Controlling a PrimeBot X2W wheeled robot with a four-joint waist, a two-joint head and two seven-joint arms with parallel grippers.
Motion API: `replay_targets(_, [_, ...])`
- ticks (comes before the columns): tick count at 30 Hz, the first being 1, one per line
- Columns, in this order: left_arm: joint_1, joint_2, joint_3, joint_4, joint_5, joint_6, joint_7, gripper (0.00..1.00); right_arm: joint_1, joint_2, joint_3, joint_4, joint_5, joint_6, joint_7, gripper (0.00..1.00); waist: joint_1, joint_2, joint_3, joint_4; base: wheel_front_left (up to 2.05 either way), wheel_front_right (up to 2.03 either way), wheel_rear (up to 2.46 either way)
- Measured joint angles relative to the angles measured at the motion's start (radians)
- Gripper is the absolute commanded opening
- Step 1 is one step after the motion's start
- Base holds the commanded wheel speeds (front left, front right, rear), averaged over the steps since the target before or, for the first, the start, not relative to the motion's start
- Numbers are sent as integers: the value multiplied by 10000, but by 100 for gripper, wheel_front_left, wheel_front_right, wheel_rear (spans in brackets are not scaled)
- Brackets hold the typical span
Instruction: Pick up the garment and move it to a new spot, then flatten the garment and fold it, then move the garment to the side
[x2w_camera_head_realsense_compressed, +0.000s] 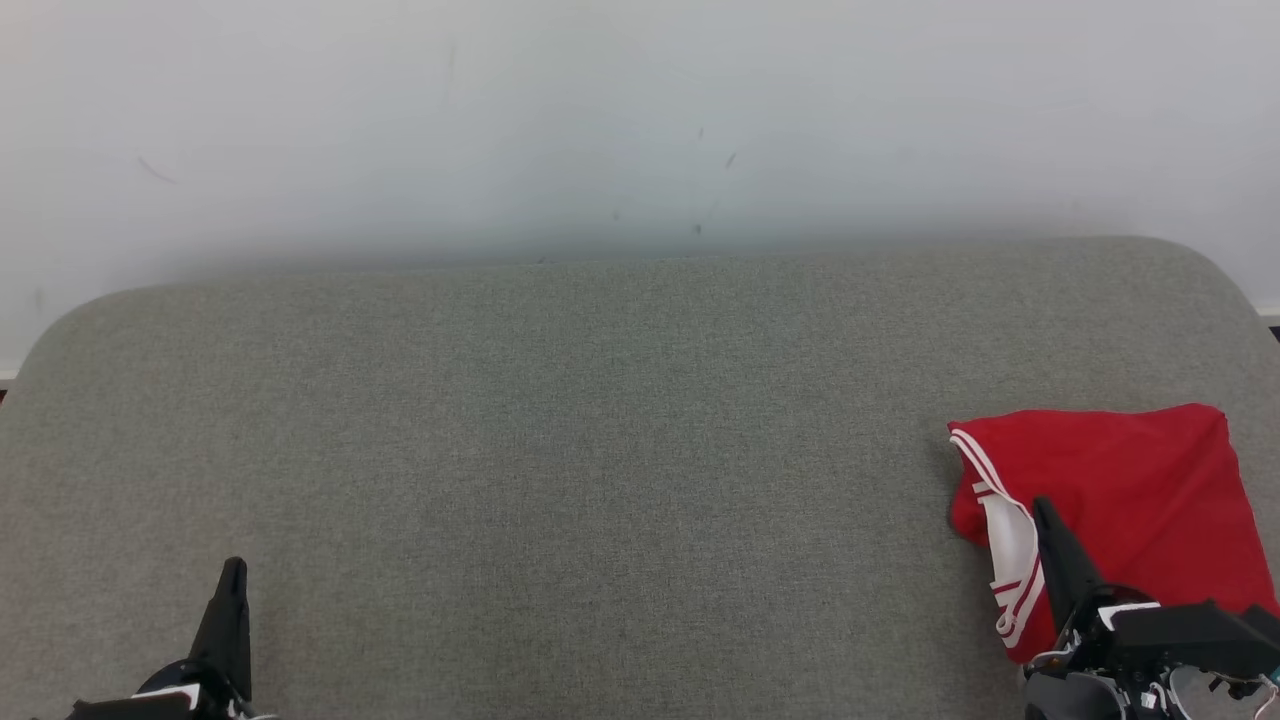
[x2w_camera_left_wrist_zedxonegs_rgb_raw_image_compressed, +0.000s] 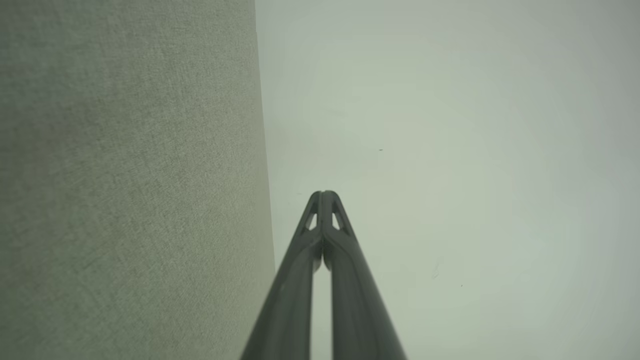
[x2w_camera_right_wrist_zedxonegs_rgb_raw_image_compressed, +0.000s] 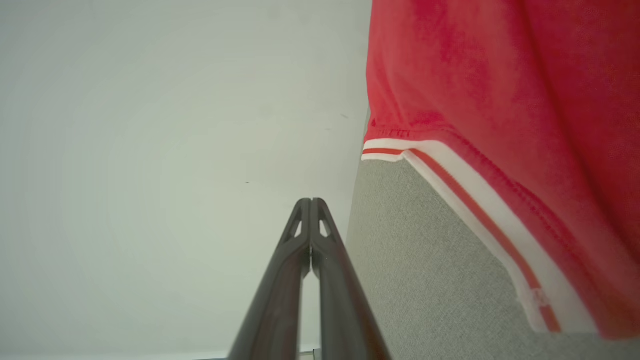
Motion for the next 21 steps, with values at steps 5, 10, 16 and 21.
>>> replay_targets(5, [-68, -2, 0, -4, 0, 0, 0, 0, -91, 0, 0, 4, -2, 2, 0, 0, 0, -1, 0, 0, 0, 0, 0])
replay_targets(10, [-68, -4, 0, -4, 0, 0, 0, 0, -118, -2, 0, 4, -2, 2, 0, 0, 0, 0, 0, 0, 0, 0, 0])
replay_targets(16, [-68, -4, 0, -4, 0, 0, 0, 0, -118, -2, 0, 4, -2, 2, 0, 0, 0, 0, 0, 0, 0, 0, 0])
replay_targets(21, [-68, -6, 0, -4, 0, 0, 0, 0, -118, -4, 0, 4, 0, 2, 0, 0, 0, 0, 0, 0, 0, 0, 0])
